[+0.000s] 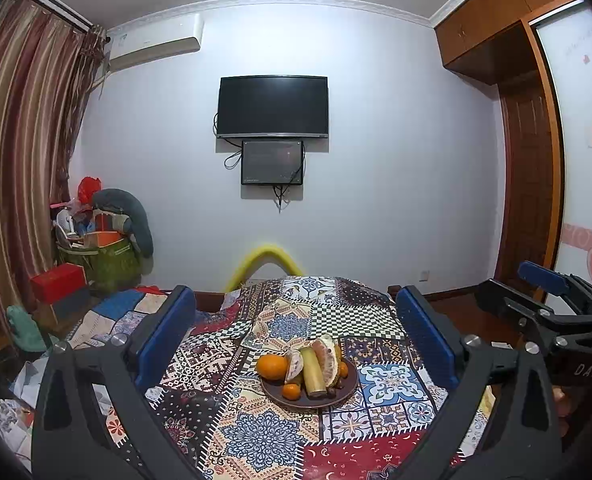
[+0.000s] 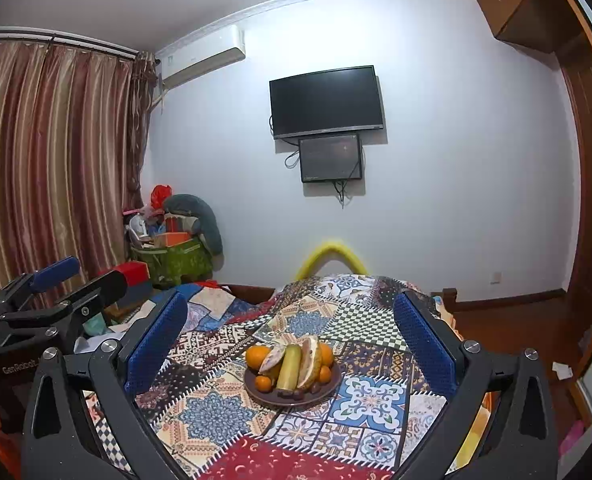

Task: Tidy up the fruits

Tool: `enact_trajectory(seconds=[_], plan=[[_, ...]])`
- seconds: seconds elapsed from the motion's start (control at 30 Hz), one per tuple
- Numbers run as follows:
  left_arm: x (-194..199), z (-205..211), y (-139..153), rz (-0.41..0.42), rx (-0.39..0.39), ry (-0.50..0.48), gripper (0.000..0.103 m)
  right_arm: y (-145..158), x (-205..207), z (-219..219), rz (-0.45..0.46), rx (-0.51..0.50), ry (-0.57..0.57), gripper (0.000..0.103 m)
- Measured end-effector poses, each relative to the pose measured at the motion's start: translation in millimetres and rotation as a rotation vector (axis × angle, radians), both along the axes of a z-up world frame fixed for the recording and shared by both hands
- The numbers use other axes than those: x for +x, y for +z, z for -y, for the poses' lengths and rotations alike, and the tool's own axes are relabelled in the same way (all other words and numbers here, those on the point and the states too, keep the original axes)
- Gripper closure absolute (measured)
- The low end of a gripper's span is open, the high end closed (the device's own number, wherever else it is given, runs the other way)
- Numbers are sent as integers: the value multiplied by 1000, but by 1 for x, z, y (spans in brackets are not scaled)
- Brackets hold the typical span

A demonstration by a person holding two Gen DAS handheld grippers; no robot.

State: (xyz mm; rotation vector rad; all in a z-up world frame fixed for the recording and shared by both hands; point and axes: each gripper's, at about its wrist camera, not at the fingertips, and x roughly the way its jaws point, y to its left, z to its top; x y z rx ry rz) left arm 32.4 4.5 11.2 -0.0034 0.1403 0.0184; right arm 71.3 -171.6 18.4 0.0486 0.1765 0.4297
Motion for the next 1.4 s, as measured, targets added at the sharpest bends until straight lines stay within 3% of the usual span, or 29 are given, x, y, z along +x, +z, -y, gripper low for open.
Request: enact_trajectory(seconds=[1.4], plan=[[3, 0, 6, -11, -24, -28, 0, 6, -4, 3, 11, 9, -18, 0]])
